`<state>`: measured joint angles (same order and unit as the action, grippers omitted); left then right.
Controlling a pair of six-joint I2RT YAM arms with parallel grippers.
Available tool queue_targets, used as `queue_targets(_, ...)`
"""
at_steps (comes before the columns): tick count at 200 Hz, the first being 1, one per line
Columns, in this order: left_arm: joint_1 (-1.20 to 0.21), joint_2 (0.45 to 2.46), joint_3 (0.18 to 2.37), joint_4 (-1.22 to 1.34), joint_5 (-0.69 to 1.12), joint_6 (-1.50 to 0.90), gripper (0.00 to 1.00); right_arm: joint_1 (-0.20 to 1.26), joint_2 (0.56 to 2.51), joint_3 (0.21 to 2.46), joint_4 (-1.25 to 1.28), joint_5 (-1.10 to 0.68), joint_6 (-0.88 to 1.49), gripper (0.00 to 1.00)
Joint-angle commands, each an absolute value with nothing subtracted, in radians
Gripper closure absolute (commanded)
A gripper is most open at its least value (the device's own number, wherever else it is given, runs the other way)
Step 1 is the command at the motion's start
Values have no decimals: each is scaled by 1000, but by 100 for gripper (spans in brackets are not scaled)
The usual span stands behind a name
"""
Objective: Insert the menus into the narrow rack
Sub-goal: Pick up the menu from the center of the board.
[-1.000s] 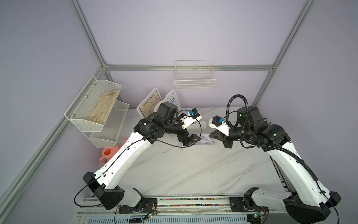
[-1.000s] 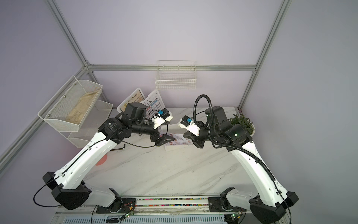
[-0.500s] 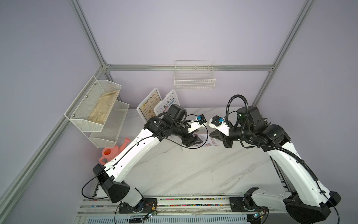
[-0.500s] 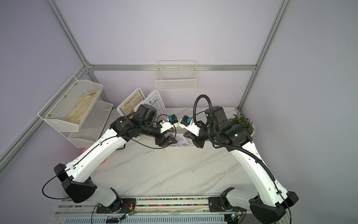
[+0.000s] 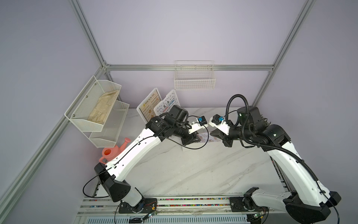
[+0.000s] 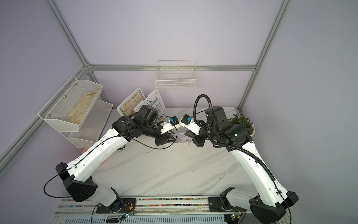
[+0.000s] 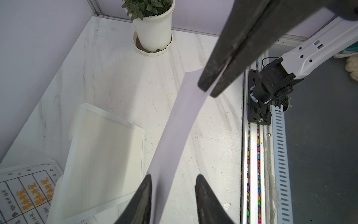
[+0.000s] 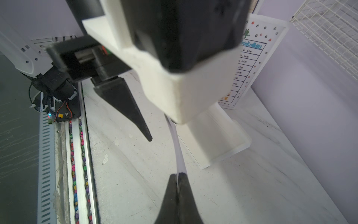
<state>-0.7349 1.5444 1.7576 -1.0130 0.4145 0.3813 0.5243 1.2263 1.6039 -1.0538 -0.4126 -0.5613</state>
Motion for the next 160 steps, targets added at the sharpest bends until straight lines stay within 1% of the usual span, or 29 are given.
queue_targets(1,-745,1551,1825,-1013,391,391,70,531,1207,1595,-1032,-430,-556,100)
queue_targets(78,-752,1541,1834,-1010,361,369,84,531,1210,1587,-1034,-423,-555,100)
queue_targets(97,-751,1537,1835,-1002,361,356,89,531,1211,1587,-1033,-423,-553,100)
queue_targets(117,-752,1536,1852,-997,390,310,98,531,1211,1587,-1029,-418,-545,100)
queue_targets(136,-754,1530,1852,-982,394,251,100,531,1211,1588,-1027,-416,-527,100)
queue_targets(143,-755,1527,1845,-972,376,228,100,531,1209,1589,-1021,-416,-516,93)
queue_targets(147,-755,1525,1840,-968,362,217,100,532,1209,1588,-1015,-416,-508,87)
queue_targets(152,-755,1523,1833,-965,345,205,100,531,1208,1586,-1006,-416,-494,76)
queue_targets(160,-755,1521,1824,-963,325,184,100,531,1205,1583,-993,-409,-472,62)
